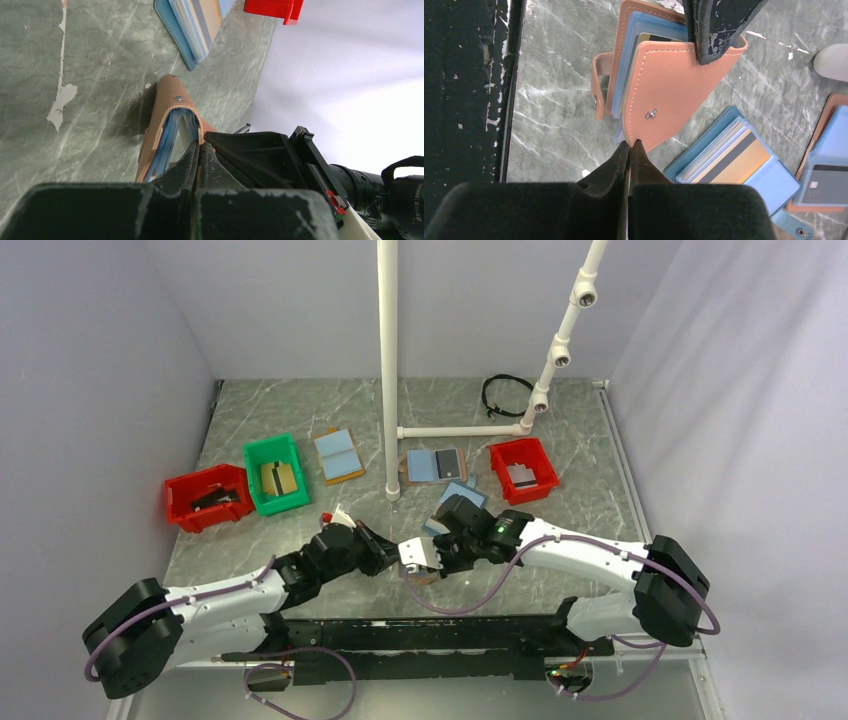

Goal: Take the credit cards out of the card holder
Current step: Open the card holder at the center of the board.

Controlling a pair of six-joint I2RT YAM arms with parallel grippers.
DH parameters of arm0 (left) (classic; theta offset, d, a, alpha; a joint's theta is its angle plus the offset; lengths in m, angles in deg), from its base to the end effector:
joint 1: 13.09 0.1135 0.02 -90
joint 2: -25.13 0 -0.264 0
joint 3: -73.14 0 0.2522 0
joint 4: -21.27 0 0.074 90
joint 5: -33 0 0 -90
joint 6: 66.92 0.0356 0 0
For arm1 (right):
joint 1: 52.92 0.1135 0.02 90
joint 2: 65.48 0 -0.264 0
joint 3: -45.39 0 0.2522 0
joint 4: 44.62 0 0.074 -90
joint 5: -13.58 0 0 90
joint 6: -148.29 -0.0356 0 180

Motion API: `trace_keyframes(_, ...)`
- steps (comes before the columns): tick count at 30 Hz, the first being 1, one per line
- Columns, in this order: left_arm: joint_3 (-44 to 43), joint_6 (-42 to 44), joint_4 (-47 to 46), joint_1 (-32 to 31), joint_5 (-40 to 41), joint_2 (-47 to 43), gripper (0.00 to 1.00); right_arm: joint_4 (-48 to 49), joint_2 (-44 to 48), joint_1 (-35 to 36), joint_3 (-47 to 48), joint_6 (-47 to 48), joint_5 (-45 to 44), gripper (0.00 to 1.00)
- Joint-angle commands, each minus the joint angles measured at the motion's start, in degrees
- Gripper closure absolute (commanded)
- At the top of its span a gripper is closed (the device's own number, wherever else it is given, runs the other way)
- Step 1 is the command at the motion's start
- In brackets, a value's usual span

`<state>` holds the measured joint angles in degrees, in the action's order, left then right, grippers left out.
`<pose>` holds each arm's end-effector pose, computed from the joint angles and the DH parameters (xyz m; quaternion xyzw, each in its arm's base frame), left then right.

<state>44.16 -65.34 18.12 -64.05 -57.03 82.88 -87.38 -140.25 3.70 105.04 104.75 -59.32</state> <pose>0.1253 -0.1546 0.1680 -0.2716 0.8015 -0.4997 0.1847 0.1297 0.2158 0.2110 -0.7697 0.5588 0.1665 0.2598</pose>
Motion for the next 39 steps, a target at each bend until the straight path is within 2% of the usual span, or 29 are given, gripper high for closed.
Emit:
trace_keyframes(1,-0.5,-1.4,-6.6,-0.1,-0.8,0.5,1.0,-0.8,2.0,-0.9,2.4,-0.4,2.5,1.0)
trace_keyframes(12,0.9,-1.6,-8.3,0.0,-0.5,0.6,1.0,-1.6,2.1,-4.1,3.3,-1.2,5.6,1.0)
trace_keyframes(14,1.0,-1.4,-8.8,-0.1,-0.5,1.0,0.88,-1.7,1.9,-4.9,3.6,-1.6,6.7,1.0)
trace_keyframes(19,-0.1,4.4,-7.0,0.0,-1.7,1.6,0.38,-3.0,0.4,-8.0,4.5,-3.0,10.8,1.0)
trace_keyframes(20,-1.0,6.6,-4.0,0.0,-1.6,1.3,0.31,-3.3,0.2,-8.9,4.6,-3.4,12.1,1.0)
trace_keyframes(22,-2.8,12.7,2.3,0.0,-1.3,0.1,0.24,-3.8,-0.3,-11.4,4.8,-4.5,14.5,1.0)
trace_keyframes(26,-5.0,23.2,12.4,0.1,-0.2,-4.1,0.2,-4.7,-2.2,-15.7,5.2,-7.1,17.7,1.0)
trace_keyframes(30,-4.7,29.6,16.0,0.0,-0.1,-7.6,0.18,-2.8,-5.7,-18.9,5.2,-11.4,13.0,1.0)
trace_keyframes(34,-2.3,31.3,13.2,0.0,-0.1,-5.4,0.18,-2.0,-9.8,-20.4,6.4,-14.4,8.5,1.0)
trace_keyframes(39,-0.3,30.0,4.2,0.0,-1.4,3.2,0.2,-2.9,-12.2,-21.1,7.3,-15.3,7.8,1.0)
